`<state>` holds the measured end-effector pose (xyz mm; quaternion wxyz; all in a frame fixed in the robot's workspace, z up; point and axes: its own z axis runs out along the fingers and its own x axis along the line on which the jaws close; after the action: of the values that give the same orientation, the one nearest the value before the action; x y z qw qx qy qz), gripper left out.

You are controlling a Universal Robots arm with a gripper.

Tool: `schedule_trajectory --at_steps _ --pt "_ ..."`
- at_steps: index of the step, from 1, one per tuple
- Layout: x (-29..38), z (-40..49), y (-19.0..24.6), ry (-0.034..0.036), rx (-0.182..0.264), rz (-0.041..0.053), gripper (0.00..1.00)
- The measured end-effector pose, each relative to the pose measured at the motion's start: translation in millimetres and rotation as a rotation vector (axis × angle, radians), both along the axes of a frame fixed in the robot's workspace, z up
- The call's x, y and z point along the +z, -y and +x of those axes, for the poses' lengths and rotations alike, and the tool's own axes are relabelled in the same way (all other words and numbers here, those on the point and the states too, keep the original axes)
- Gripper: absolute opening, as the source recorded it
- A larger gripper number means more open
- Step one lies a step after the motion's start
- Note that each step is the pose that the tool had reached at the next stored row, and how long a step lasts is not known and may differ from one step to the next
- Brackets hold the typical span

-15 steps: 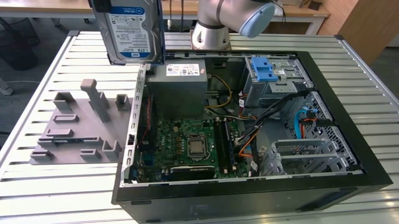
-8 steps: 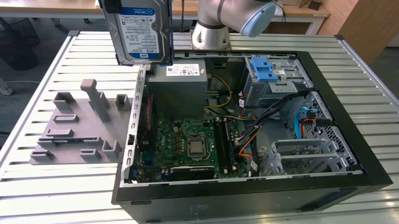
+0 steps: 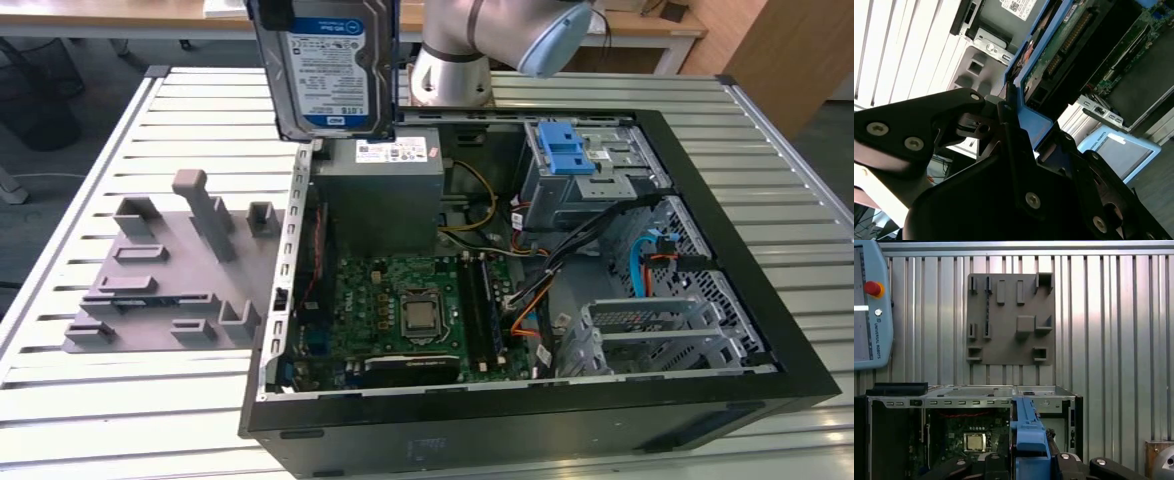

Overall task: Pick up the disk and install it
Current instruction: 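Pick up the disk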

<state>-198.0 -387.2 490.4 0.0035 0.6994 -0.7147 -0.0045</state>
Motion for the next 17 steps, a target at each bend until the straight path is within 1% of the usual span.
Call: schedule_trajectory --at_steps 9,17 --pt "-0.1 36.8 2.8 -0.001 0.0 0.0001 0.36" --pt "0.0 65.6 4.2 -0.0017 0.0 0.0 0.36"
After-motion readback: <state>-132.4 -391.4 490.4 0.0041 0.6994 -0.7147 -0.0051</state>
